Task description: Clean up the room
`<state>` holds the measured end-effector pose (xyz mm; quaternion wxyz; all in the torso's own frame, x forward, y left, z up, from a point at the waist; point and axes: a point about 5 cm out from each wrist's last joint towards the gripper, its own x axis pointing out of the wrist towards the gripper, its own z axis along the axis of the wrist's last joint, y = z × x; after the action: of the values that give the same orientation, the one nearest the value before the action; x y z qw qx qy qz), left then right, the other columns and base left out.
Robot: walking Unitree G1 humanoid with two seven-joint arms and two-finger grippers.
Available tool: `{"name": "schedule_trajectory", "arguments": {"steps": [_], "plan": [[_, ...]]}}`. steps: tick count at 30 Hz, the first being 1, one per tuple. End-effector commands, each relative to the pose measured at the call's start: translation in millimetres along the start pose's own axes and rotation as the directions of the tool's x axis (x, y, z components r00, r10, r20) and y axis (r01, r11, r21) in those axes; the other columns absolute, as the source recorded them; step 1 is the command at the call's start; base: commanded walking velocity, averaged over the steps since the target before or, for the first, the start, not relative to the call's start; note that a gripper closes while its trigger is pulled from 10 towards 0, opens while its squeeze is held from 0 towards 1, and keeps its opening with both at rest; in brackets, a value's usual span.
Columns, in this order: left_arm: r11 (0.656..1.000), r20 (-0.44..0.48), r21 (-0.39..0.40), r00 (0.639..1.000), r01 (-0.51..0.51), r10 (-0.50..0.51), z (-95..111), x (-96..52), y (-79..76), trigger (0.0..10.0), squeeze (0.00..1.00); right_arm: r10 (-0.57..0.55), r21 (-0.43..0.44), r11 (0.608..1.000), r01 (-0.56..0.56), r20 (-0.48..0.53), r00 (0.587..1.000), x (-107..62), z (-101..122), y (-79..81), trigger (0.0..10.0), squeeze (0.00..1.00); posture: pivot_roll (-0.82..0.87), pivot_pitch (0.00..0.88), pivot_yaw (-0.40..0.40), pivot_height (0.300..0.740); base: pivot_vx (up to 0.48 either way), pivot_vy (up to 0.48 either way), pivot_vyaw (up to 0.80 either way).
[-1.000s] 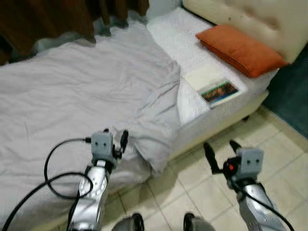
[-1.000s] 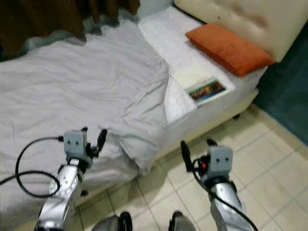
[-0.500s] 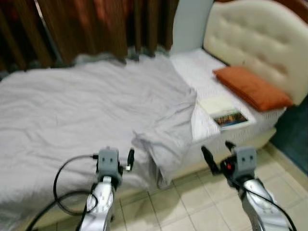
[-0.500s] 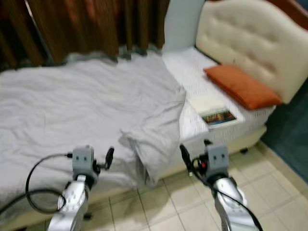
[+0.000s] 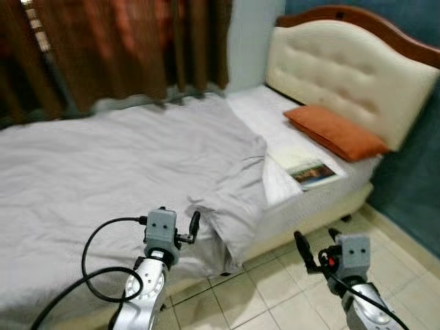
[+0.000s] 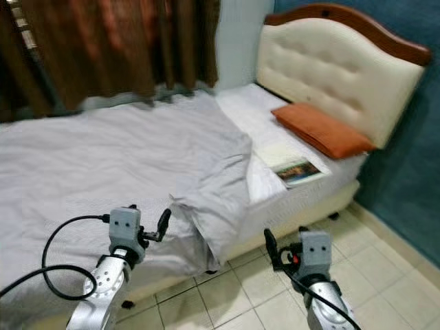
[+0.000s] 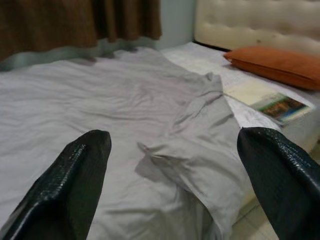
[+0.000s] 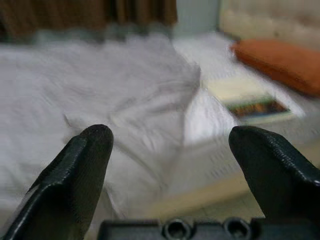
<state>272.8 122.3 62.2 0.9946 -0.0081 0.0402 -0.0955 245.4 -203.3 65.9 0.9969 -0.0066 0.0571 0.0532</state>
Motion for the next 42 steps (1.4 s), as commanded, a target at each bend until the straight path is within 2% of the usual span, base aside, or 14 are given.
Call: {"name": "schedule_trajectory", "arguments": {"steps": [1,4,13,19,25,26,27,30,35,42], "plan": [[0.999,0.042,0.012,0.999,0.031,-0.031,14.2,9.5,-4.0,10.0,0.00,0.006,-0.006,1.000,-0.006,0.024,1.000,1.8,4.5,2.2,10.0,0.00,-0.13,0.027,0.028,0.740,0.480,0.000,0.00],[0.999,0.053,0.015,0.998,0.043,-0.043,18.2,12.7,-6.4,10.0,0.00,0.016,-0.008,1.000,-0.015,0.029,0.999,5.0,5.6,5.6,10.0,0.00,-0.13,0.024,0.031,0.740,0.480,0.000,0.00],[0.999,0.017,-0.006,0.999,0.035,-0.035,11.7,13.7,-6.5,10.0,0.00,0.041,-0.014,0.999,-0.041,0.031,0.999,8.5,6.1,9.2,10.0,0.00,-0.14,0.026,0.037,0.740,0.480,0.000,0.00],[0.999,-0.010,-0.053,1.000,0.001,-0.002,4.0,8.6,-5.5,10.0,0.00,0.062,-0.027,0.998,-0.062,0.008,0.998,5.5,4.5,8.2,10.0,0.00,-0.14,0.050,0.017,0.740,0.480,0.000,-0.53],[0.999,-0.039,-0.038,0.999,-0.029,0.027,-9.3,-4.9,-5.4,10.0,0.00,0.084,-0.046,0.995,-0.085,-0.031,0.996,-1.2,3.0,-0.6,10.0,0.00,-0.14,0.073,-0.049,0.740,0.480,0.000,0.00],[0.999,-0.044,-0.035,0.999,-0.028,0.026,-10.9,-6.6,-6.1,10.0,0.00,0.086,-0.043,0.995,-0.088,-0.036,0.996,-1.8,2.9,-1.5,10.0,0.00,-0.14,0.073,-0.053,0.740,0.000,0.000,0.71],[1.000,-0.076,0.002,0.997,-0.017,0.017,-16.4,-9.4,-9.0,10.0,0.00,0.094,-0.044,0.994,-0.096,-0.047,0.994,-2.5,2.7,-3.0,10.0,0.00,-0.14,0.073,-0.060,0.740,0.000,0.000,0.71],[1.000,-0.085,-0.012,0.996,-0.027,0.026,-19.0,-10.2,-10.1,10.0,0.00,0.101,-0.056,0.993,-0.104,-0.055,0.993,-1.2,1.9,-3.9,10.0,0.00,-0.13,0.065,-0.058,0.740,0.000,0.000,0.70],[1.000,-0.068,0.000,0.998,-0.010,0.010,-12.5,-0.7,-12.8,10.0,0.00,0.103,-0.048,0.993,-0.105,-0.044,0.994,6.5,4.1,-0.7,10.0,0.00,-0.12,0.051,-0.051,0.740,0.000,-0.377,0.69],[1.000,-0.065,0.010,0.998,-0.011,0.012,-9.7,5.2,1.1,10.0,0.00,0.118,-0.045,0.992,-0.120,-0.038,0.992,8.4,3.0,7.1,10.0,0.00,-0.13,0.044,-0.027,0.740,0.000,-0.454,0.19]]}}
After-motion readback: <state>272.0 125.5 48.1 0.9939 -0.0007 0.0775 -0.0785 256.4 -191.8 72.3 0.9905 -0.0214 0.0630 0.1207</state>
